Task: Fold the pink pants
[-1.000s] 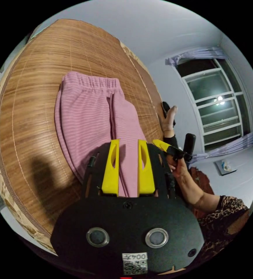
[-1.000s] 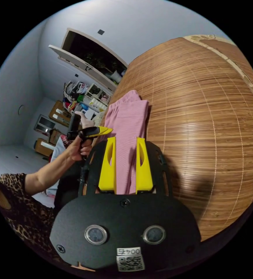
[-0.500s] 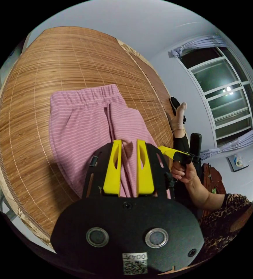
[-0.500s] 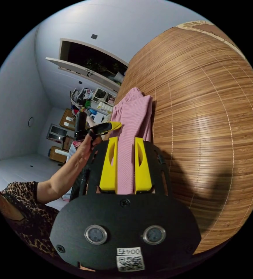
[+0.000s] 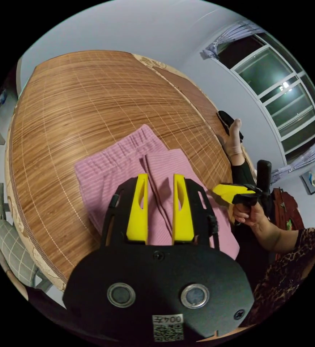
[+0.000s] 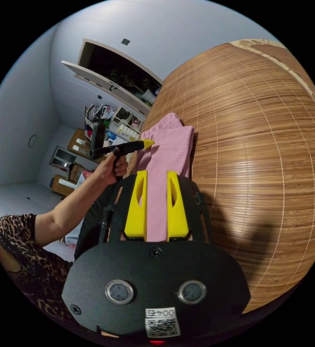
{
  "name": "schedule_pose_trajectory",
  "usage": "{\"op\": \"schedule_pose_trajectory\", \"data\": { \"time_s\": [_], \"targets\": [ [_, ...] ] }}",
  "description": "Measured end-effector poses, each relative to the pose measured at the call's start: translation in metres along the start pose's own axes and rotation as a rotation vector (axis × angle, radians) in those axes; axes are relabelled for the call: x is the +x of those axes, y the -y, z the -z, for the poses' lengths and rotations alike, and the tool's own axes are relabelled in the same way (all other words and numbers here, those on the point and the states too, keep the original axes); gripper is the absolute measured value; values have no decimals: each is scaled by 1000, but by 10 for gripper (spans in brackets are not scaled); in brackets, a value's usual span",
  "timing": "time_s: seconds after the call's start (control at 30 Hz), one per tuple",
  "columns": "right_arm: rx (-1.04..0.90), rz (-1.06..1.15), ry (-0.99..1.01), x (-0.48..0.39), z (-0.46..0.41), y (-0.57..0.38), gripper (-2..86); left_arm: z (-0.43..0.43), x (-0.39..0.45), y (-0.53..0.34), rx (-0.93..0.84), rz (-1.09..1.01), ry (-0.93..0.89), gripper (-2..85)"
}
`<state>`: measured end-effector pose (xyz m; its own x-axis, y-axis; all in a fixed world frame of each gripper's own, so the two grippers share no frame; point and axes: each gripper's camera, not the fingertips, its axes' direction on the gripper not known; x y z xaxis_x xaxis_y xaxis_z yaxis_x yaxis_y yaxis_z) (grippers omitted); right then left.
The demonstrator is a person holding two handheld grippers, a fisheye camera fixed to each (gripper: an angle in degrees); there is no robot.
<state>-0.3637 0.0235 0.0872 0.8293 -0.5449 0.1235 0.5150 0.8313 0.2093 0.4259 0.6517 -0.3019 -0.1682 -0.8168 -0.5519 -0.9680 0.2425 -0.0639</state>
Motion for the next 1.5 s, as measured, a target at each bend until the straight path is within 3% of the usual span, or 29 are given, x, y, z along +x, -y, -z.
{"op": "schedule_pose_trajectory", "data": {
  "time_s": [0.1,0.23,0.4,0.6,0.83,0.97,1.07,1.5],
  "targets": [
    [-9,-6,21,4,0,-2,86,-7,5,2,-5,-6,79,96],
    [5,3,45,7,4,-4,83,-13,4,-5,26,26,31,94],
    [15,-1,58,11,10,-9,80,-11,22,-16,60,-82,108,83],
    [15,-5,56,14,12,-16,78,-5,9,-29,110,-6,19,43],
    [62,-4,66,12,27,-27,74,58,70,-53,224,-111,141,22],
    [45,-8,35,11,26,-33,77,47,23,-64,164,13,222,23],
    [10,-23,26,13,20,-38,84,33,-24,-84,182,184,127,28],
    [-122,128,-99,-20,-2,-62,101,68,-47,-163,312,282,-57,73]
  ]
}}
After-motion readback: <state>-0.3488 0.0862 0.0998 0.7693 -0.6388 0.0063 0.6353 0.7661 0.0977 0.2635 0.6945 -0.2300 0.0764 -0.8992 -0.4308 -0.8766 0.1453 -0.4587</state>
